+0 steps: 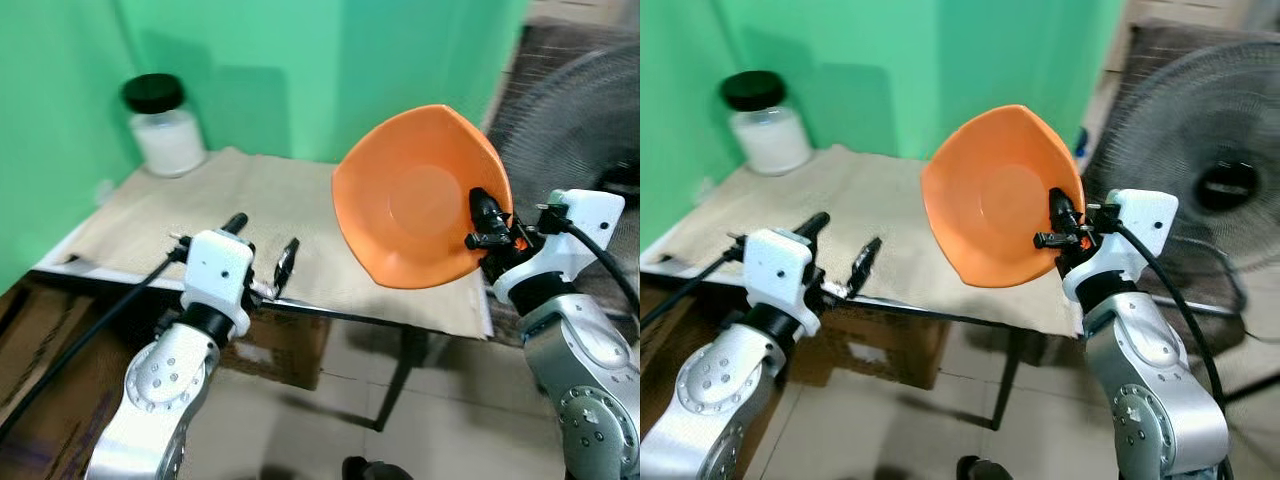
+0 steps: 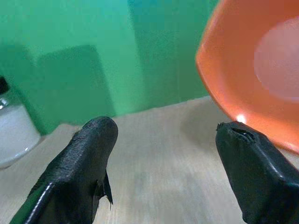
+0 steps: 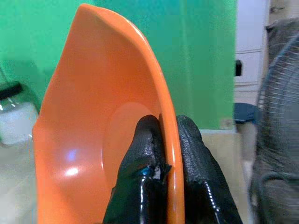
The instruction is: Setting the table
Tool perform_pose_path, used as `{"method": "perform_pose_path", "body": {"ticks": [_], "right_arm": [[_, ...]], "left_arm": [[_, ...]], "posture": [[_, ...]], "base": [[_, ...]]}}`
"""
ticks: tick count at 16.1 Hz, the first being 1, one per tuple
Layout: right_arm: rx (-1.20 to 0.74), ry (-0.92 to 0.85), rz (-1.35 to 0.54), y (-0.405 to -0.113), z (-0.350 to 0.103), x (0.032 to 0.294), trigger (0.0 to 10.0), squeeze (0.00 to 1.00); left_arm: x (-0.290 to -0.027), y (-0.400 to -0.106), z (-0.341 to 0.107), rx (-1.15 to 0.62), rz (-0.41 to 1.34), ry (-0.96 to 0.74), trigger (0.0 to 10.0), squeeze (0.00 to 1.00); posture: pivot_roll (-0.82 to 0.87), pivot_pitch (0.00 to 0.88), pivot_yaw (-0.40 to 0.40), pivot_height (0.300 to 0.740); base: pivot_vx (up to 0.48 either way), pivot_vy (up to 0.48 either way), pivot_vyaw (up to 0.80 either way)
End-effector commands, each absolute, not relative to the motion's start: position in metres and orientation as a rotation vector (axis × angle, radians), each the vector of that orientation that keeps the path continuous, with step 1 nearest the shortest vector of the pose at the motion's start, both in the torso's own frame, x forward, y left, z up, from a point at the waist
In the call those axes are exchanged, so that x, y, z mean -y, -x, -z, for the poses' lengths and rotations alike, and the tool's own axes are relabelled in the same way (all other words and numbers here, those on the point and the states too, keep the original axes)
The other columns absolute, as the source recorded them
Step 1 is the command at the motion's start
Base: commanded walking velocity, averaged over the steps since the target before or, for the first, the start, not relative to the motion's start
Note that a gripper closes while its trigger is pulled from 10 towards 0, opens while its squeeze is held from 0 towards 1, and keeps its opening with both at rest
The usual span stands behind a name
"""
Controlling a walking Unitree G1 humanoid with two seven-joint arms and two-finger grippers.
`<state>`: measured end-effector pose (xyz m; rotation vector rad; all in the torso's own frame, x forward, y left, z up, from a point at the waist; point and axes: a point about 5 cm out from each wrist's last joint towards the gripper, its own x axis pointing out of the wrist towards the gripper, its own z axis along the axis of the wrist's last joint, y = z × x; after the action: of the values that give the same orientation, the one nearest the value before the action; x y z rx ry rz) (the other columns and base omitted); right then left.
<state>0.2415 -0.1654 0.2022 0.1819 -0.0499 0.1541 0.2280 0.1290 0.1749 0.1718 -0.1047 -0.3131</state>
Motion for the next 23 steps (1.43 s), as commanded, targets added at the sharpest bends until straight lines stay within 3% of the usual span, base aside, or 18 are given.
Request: {"method": "perform_pose_path", "body": {"ticks": [1, 11, 23], "right_arm": [[0.094, -0.158, -0.182, -0.245, -0.210, 0.162, 10.0, 0.00], [0.109, -0.094, -0.214, -0.244, -0.217, 0.155, 10.0, 0.00], [0.082, -0.069, -0.144, -0.235, -0.214, 0.166, 10.0, 0.00]], "left_arm": [[-0.135, -0.234, -0.177, 0.118, 0.251, -0.169, 10.0, 0.00], [-0.133, -0.236, -0.174, 0.114, 0.239, -0.153, 10.0, 0.00], [-0.136, -0.229, -0.169, 0.087, 0.253, -0.152, 10.0, 0.00]], "posture": [[0.02, 0.000, -0.028, 0.740], [-0.01, 0.000, -0.019, 0.740], [-0.01, 0.000, 0.000, 0.740]], "base": [[0.000, 0.000, -0.79], [0.000, 0.000, -0.79], [0.000, 0.000, -0.79]]}}
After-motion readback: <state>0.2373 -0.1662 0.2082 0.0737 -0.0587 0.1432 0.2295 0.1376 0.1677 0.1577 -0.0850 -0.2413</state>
